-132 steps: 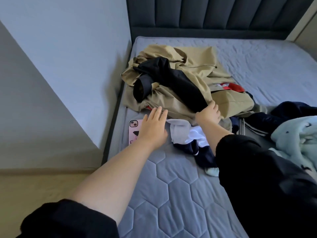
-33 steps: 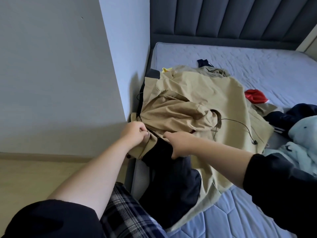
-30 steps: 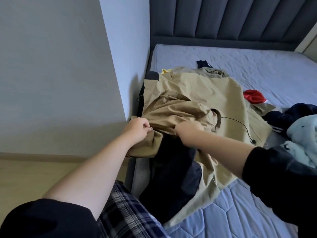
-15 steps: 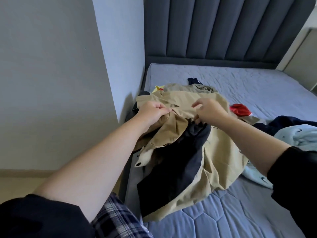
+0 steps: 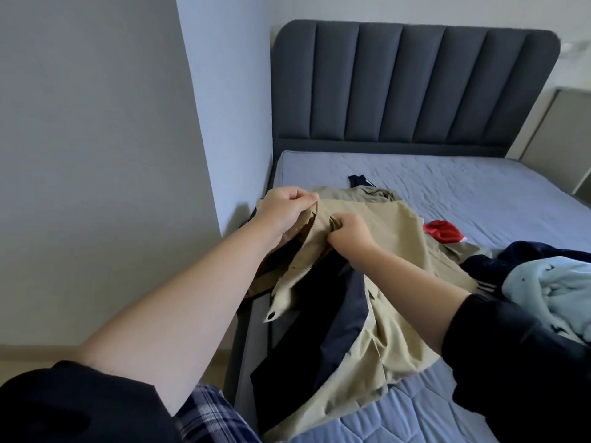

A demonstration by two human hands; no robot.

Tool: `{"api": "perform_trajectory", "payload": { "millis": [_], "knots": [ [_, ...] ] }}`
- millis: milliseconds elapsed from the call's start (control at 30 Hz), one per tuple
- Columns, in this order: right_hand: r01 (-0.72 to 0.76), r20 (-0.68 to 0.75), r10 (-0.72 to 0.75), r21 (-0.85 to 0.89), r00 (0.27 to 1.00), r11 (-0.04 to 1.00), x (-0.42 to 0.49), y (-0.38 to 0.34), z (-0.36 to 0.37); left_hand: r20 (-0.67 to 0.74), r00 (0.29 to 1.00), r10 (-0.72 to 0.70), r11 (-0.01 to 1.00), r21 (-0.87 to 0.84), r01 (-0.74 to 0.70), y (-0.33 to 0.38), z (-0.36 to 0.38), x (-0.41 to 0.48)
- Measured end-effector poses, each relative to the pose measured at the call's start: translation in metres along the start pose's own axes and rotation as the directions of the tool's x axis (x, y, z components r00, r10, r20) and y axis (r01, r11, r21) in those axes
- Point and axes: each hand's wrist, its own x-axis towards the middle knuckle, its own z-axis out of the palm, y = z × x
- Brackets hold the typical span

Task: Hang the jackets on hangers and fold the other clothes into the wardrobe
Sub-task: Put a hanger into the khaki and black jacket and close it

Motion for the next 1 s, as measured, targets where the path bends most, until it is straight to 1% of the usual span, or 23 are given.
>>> {"api": "perform_trajectory", "payload": {
  "millis": [67,133,167,267,333,367,400,467,500,567,600,633,700,733,767,800,833,867,900,933,967,1000],
  "knots": [
    [-0.011,-0.027,0.016,0.174,1.000,0.985,0.013,-0.021,-0.005,-0.091,0.990,0.106,0.994,0.027,-0.104,0.022,-0.007,0.003],
    [0.037,-0.067,-0.018,0.283,0.998,0.959,0.022,-0.049,-0.016,-0.118,0.976,0.182,0.983,0.030,-0.180,0.046,-0.020,0.006],
    [0.069,-0.089,-0.042,0.324,0.995,0.944,0.021,-0.067,-0.022,-0.088,0.974,0.210,0.978,0.037,-0.207,0.056,-0.028,0.006],
    [0.157,-0.141,-0.106,0.426,0.984,0.891,0.029,-0.116,-0.046,0.156,0.960,0.233,0.969,0.049,-0.243,0.080,-0.052,-0.001],
    [0.222,-0.160,-0.164,0.476,0.973,0.851,0.034,-0.147,-0.059,0.254,0.940,0.229,0.962,0.087,-0.258,0.090,-0.065,-0.006],
    [0.253,-0.164,-0.197,0.491,0.967,0.833,0.033,-0.161,-0.063,0.263,0.935,0.237,0.953,0.122,-0.276,0.096,-0.070,-0.008],
    [0.282,-0.164,-0.230,0.513,0.959,0.811,0.033,-0.176,-0.066,0.243,0.936,0.254,0.944,0.149,-0.295,0.102,-0.073,-0.011],
    [0.322,-0.128,-0.301,0.537,0.945,0.780,0.030,-0.201,-0.070,0.132,0.948,0.288,0.940,0.150,-0.307,0.116,-0.080,-0.011],
    [0.342,-0.089,-0.348,0.516,0.933,0.786,0.029,-0.211,-0.074,0.097,0.952,0.289,0.946,0.127,-0.300,0.123,-0.085,-0.010],
    [0.385,-0.007,-0.419,0.404,0.908,0.829,0.030,-0.221,-0.085,0.112,0.957,0.266,0.957,0.090,-0.276,0.136,-0.096,-0.011],
    [0.411,0.014,-0.435,0.304,0.900,0.860,0.033,-0.221,-0.090,0.129,0.963,0.238,0.964,0.087,-0.250,0.140,-0.101,-0.012],
    [0.432,0.020,-0.441,0.163,0.897,0.887,0.035,-0.216,-0.093,0.122,0.970,0.210,0.969,0.109,-0.223,0.142,-0.105,-0.014],
    [0.436,0.035,-0.437,-0.157,0.899,0.886,0.038,-0.198,-0.090,0.016,0.984,0.179,0.965,0.193,-0.178,0.140,-0.107,-0.017],
    [0.418,0.054,-0.420,-0.276,0.906,0.865,0.038,-0.187,-0.085,-0.045,0.985,0.165,0.959,0.239,-0.150,0.138,-0.105,-0.018],
    [0.385,0.043,-0.395,-0.350,0.918,0.854,0.038,-0.177,-0.079,-0.086,0.984,0.153,0.950,0.286,-0.123,0.135,-0.102,-0.018],
    [0.358,-0.002,-0.385,-0.363,0.923,0.860,0.038,-0.169,-0.073,-0.110,0.984,0.141,0.941,0.324,-0.099,0.131,-0.098,-0.018],
    [0.334,-0.076,-0.375,-0.317,0.924,0.888,0.034,-0.165,-0.069,-0.127,0.983,0.132,0.935,0.344,-0.081,0.126,-0.094,-0.019],
    [0.310,-0.154,-0.344,-0.209,0.926,0.927,0.030,-0.164,-0.066,-0.141,0.981,0.130,0.937,0.341,-0.075,0.122,-0.090,-0.019],
    [0.265,-0.197,-0.273,-0.065,0.942,0.962,0.024,-0.167,-0.064,-0.155,0.980,0.126,0.942,0.327,-0.070,0.119,-0.086,-0.020],
    [0.210,-0.193,-0.195,0.062,0.962,0.976,0.017,-0.171,-0.062,-0.162,0.980,0.113,0.951,0.302,-0.060,0.117,-0.082,-0.020],
    [0.156,-0.147,-0.138,0.119,0.980,0.980,0.009,-0.175,-0.061,-0.167,0.981,0.098,0.959,0.278,-0.048,0.116,-0.078,-0.021],
    [0.123,-0.090,-0.114,0.098,0.989,0.988,0.000,-0.179,-0.058,-0.168,0.982,0.081,0.966,0.256,-0.036,0.115,-0.076,-0.022]
  ]
}}
